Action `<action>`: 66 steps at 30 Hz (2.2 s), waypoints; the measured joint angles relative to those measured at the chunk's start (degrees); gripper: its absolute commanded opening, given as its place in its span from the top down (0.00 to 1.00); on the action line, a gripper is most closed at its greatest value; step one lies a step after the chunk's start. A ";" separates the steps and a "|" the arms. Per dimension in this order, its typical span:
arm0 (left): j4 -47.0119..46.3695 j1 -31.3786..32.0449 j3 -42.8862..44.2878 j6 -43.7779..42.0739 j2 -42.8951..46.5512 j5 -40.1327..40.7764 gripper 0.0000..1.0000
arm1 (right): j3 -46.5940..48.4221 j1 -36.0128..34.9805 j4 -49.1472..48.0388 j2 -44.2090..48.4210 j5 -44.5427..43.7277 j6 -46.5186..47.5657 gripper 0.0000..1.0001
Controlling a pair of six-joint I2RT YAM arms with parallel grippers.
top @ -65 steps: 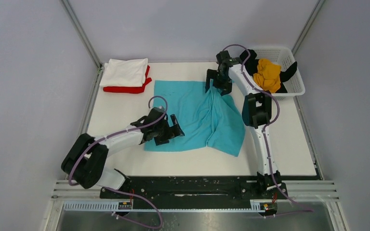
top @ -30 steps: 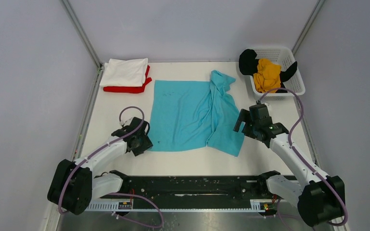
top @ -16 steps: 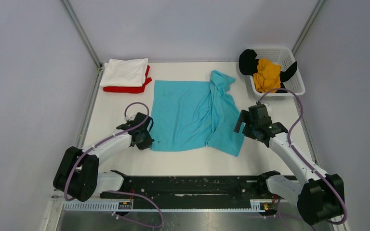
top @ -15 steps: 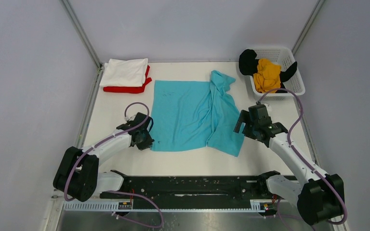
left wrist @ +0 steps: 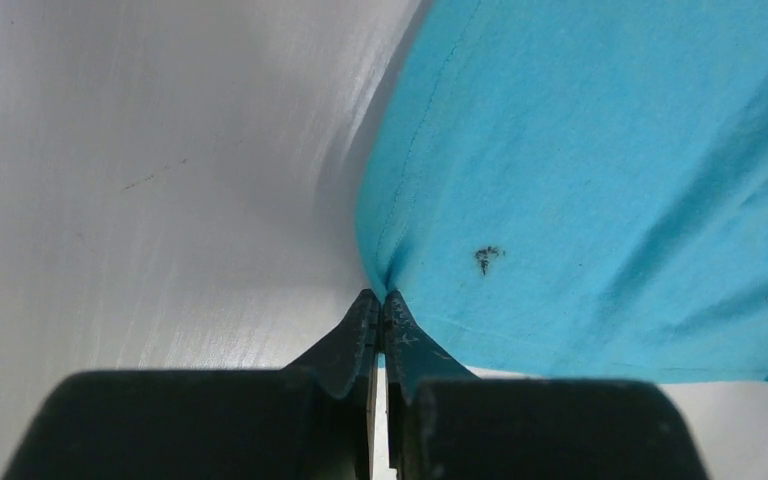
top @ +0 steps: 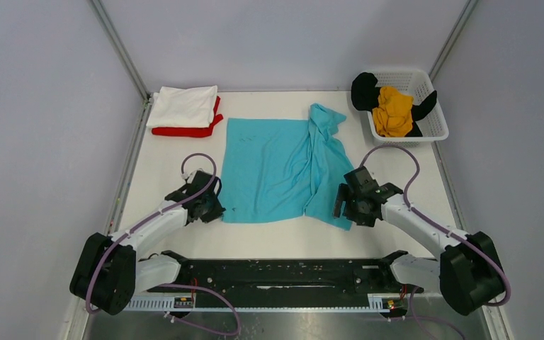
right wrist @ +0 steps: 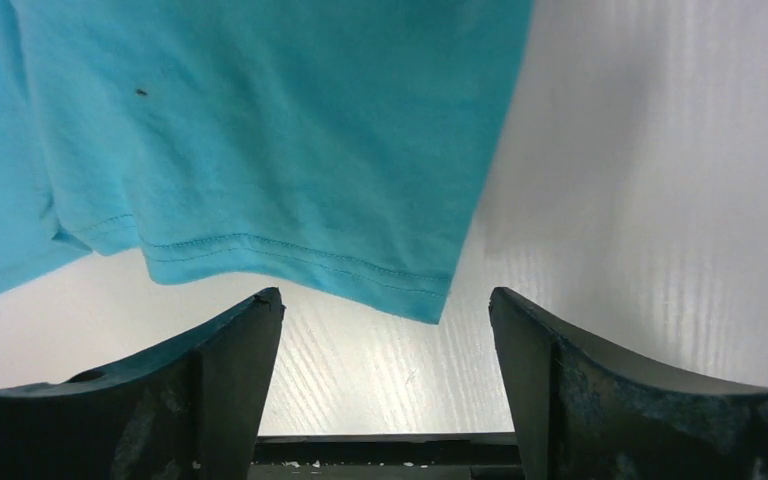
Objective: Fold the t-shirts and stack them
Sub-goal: Flatten out the tshirt
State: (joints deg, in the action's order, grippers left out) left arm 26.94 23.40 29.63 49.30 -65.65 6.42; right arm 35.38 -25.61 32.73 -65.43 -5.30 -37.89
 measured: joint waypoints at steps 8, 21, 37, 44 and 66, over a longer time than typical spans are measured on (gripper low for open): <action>-1.20 0.02 -0.59 -0.85 0.68 0.04 1.00 | 0.79 -5.70 0.39 -9.31 -2.14 -2.80 0.47; -0.98 0.02 -2.03 -1.11 6.14 1.64 1.00 | 4.02 -7.50 1.16 -14.23 -6.32 -4.28 1.00; 2.32 0.15 26.10 -3.37 22.23 4.61 1.00 | 27.91 -7.67 9.09 17.07 -28.81 3.58 1.00; 6.29 0.17 49.94 -6.73 23.04 4.37 1.00 | 48.57 -7.67 12.13 24.09 -32.98 10.45 1.00; 13.66 0.17 82.25 -13.09 22.10 -6.73 1.00 | 94.99 -7.74 23.56 19.04 -14.69 23.45 1.00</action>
State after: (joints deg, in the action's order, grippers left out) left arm 40.60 23.57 111.87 36.21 -43.55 -0.32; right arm 130.37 -33.34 56.29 -46.39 -19.99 -14.44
